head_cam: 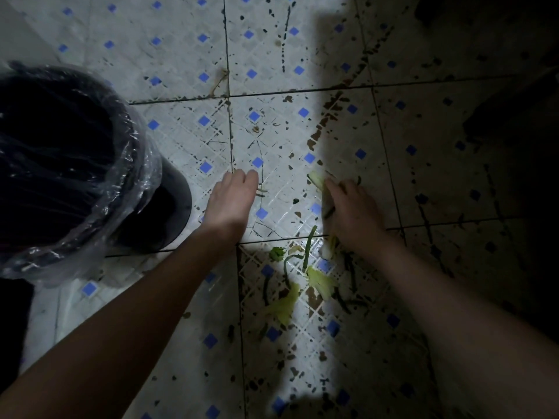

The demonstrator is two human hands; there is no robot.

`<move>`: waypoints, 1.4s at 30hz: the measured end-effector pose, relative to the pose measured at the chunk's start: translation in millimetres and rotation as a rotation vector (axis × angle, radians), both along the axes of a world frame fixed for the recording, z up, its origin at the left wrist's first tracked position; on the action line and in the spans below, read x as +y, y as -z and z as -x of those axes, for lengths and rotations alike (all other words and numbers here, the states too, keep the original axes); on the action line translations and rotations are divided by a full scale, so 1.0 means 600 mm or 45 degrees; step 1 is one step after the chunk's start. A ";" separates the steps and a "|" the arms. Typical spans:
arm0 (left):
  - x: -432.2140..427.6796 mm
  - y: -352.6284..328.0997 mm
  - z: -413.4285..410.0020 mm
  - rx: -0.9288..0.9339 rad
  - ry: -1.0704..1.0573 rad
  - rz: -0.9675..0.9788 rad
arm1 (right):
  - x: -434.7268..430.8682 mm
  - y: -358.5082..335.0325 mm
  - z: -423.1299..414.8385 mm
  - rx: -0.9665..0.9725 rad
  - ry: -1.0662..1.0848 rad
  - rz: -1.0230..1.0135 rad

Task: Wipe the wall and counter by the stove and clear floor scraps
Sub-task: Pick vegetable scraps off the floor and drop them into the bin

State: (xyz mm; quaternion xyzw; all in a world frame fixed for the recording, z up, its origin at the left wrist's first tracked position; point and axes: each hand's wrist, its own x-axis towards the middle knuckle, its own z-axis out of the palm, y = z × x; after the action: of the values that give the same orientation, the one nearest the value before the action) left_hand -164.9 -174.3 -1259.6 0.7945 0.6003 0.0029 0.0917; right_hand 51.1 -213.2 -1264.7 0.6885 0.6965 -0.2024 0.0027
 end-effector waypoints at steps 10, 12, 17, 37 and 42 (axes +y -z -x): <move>-0.016 -0.011 0.007 -0.009 0.055 -0.021 | -0.002 -0.001 0.013 0.081 0.056 -0.053; -0.017 -0.012 0.009 -0.002 0.063 -0.026 | -0.005 -0.002 0.014 0.084 0.039 -0.076; -0.022 -0.020 0.012 0.013 0.073 -0.047 | -0.003 -0.020 0.013 0.090 0.025 -0.087; -0.046 -0.236 0.016 0.008 0.250 -0.217 | -0.001 -0.186 0.046 0.207 0.100 -0.297; -0.043 -0.277 0.059 -0.010 0.217 -0.409 | -0.002 -0.239 0.071 0.179 0.050 -0.309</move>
State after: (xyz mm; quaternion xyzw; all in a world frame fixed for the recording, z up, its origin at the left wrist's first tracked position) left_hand -200.3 -200.3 -1093.4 0.8470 0.5221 0.0942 -0.0342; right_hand 8.3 -214.2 -1121.5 0.6812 0.7008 -0.1643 -0.1333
